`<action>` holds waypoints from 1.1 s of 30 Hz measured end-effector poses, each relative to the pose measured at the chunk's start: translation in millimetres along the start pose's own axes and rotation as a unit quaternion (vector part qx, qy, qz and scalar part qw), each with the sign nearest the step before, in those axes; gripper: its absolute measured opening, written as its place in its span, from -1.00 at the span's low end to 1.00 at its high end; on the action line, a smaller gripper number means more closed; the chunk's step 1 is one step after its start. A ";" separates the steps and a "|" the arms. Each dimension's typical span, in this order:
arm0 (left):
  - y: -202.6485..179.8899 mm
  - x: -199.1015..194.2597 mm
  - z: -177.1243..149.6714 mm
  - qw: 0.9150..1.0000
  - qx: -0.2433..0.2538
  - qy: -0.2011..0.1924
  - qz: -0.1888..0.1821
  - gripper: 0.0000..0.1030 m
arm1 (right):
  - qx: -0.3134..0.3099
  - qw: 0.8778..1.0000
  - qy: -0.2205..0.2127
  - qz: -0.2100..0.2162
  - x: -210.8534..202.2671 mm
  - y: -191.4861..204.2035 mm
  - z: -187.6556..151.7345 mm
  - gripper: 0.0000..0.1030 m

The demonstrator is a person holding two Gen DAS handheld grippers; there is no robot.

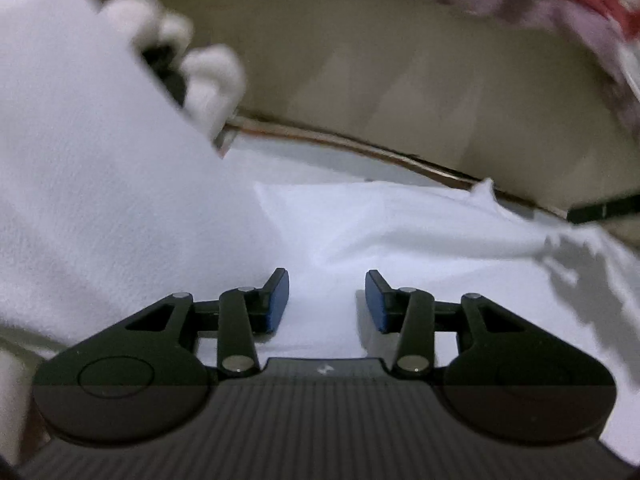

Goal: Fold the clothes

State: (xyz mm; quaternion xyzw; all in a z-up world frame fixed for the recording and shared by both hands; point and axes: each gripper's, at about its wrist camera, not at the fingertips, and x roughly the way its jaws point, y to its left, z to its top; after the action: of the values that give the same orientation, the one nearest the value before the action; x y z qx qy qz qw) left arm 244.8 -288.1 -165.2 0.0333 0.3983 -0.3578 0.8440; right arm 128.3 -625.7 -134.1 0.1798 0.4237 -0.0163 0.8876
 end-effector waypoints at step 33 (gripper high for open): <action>55.4 -8.4 -2.6 0.998 -0.042 -0.027 -0.022 -0.27 | 0.091 0.984 -0.102 -0.113 -14.4 -9.0 19.8 -0.14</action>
State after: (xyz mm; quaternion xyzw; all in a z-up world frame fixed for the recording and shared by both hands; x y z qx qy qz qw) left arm 274.5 -241.3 -173.7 -0.0210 0.3905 -0.3601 0.8470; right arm 132.2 -642.4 -114.5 0.2080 0.3449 -0.1728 0.8988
